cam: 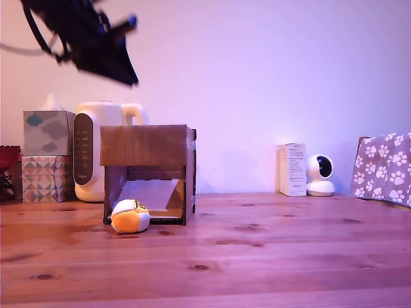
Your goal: Drop the footbag into the cardboard dice tower
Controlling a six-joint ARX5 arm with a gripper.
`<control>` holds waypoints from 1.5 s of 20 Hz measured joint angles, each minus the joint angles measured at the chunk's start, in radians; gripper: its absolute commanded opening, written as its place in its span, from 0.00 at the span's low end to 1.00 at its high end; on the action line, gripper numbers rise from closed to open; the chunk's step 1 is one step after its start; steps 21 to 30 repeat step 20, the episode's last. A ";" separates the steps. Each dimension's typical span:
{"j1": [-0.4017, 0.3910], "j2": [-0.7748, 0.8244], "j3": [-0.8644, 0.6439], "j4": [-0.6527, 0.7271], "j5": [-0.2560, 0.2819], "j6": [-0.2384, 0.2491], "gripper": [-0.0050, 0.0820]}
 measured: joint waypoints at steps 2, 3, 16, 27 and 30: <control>0.000 -0.035 -0.004 0.008 0.013 0.001 0.03; 0.000 -0.051 -0.015 0.021 0.015 0.001 0.03; 0.006 -0.258 -0.379 0.180 0.043 0.002 0.03; 0.035 -0.365 -0.571 0.309 0.043 0.001 0.03; 0.035 -0.365 -0.571 0.309 0.043 0.001 0.03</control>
